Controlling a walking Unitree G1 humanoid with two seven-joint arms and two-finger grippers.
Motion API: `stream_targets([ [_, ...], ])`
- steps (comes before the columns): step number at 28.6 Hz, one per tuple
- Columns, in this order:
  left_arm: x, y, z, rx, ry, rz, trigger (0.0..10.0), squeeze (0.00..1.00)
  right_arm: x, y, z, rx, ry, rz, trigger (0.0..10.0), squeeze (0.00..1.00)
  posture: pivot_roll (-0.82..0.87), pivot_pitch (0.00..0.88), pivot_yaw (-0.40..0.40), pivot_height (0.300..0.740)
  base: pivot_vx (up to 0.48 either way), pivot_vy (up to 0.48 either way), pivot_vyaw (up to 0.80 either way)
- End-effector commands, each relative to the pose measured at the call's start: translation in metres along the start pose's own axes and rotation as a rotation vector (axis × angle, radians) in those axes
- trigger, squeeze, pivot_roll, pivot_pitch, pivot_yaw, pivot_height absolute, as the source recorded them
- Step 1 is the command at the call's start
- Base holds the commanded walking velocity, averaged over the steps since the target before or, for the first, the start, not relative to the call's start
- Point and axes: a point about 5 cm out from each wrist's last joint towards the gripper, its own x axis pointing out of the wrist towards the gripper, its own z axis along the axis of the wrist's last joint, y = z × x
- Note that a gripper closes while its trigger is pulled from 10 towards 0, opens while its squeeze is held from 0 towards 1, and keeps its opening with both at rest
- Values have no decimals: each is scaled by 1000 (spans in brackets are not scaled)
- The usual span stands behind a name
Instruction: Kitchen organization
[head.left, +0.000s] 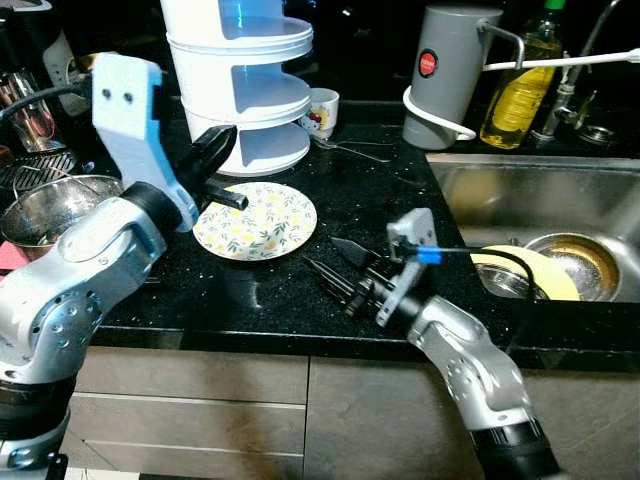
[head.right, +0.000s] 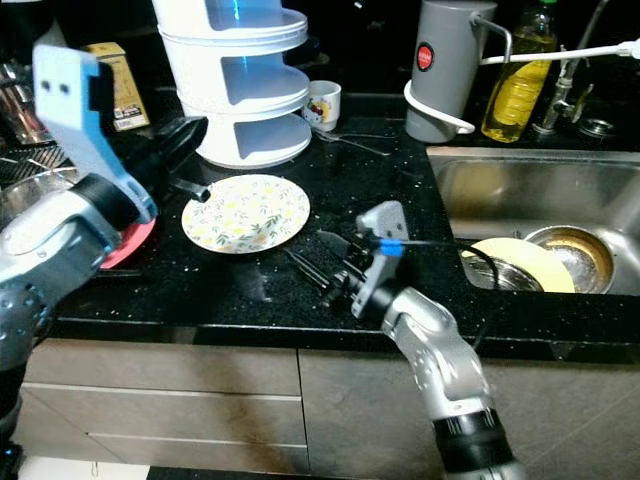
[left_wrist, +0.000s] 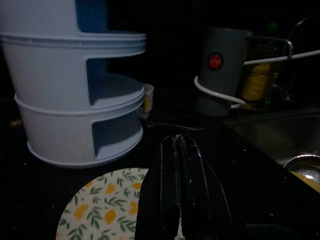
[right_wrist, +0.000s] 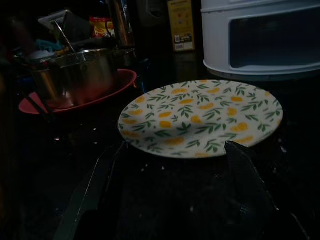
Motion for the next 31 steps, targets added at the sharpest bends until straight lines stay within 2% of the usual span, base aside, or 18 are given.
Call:
stream_targets([
  [1,-4,4,-3,-11,-5,24,10000,0,6,0,-1,-28,14,8,10000,0,30,0,-45,740,0,0,0],
  [4,-8,8,-3,-68,-28,51,10000,0,20,3,5,-76,11,44,10000,0,46,0,-59,740,0,0,0],
  [5,-10,8,-4,-104,-33,50,10000,0,26,6,8,-111,14,73,10000,98,49,0,-62,740,0,0,0],
  [6,-12,8,-6,-129,-36,45,10000,0,33,8,11,-157,24,92,10000,1000,51,0,-65,740,0,0,0],
  [8,-14,7,-7,-144,-39,42,10000,0,36,9,13,-188,32,104,10000,1000,51,0,-65,740,0,0,0],
  [12,-21,11,-9,-183,-38,62,10000,0,53,14,20,-435,100,185,10000,1000,64,0,-80,740,0,0,0],
  [13,-21,11,-9,-183,-38,62,10000,0,53,14,20,-435,100,185,10000,1000,64,0,-80,740,0,0,0],
  [14,-23,13,-9,-189,-37,73,10000,0,56,15,20,-508,126,210,10000,188,68,0,-84,740,0,0,0],
  [15,-25,15,-9,-195,-36,81,10000,0,57,16,20,-556,143,226,10000,188,68,0,-84,740,0,0,0],
  [16,-26,16,-9,-203,-37,89,10000,0,59,18,18,-636,182,260,10000,0,69,0,-87,740,0,0,0],
  [17,-26,16,-9,-203,-37,89,10000,0,59,18,18,-636,182,260,10000,0,69,0,-87,740,0,0,0],
  [20,-30,20,-11,-217,-27,107,10000,0,61,19,12,-787,267,319,10000,0,70,0,-88,740,0,0,0],
  [23,-33,21,-17,-230,6,119,10000,0,63,15,13,-879,319,324,10000,0,73,0,-100,740,0,0,0],
  [25,-34,21,-19,-234,16,119,10000,0,64,14,14,-893,330,322,10000,0,73,0,-100,740,0,0,0],
  [27,-38,21,-25,-231,58,120,10000,0,68,6,19,-951,373,281,10000,0,75,0,-105,740,0,0,0],
  [31,-39,21,-26,-229,69,123,10000,0,70,2,23,-993,389,252,10000,0,76,0,-106,740,0,0,0],
])
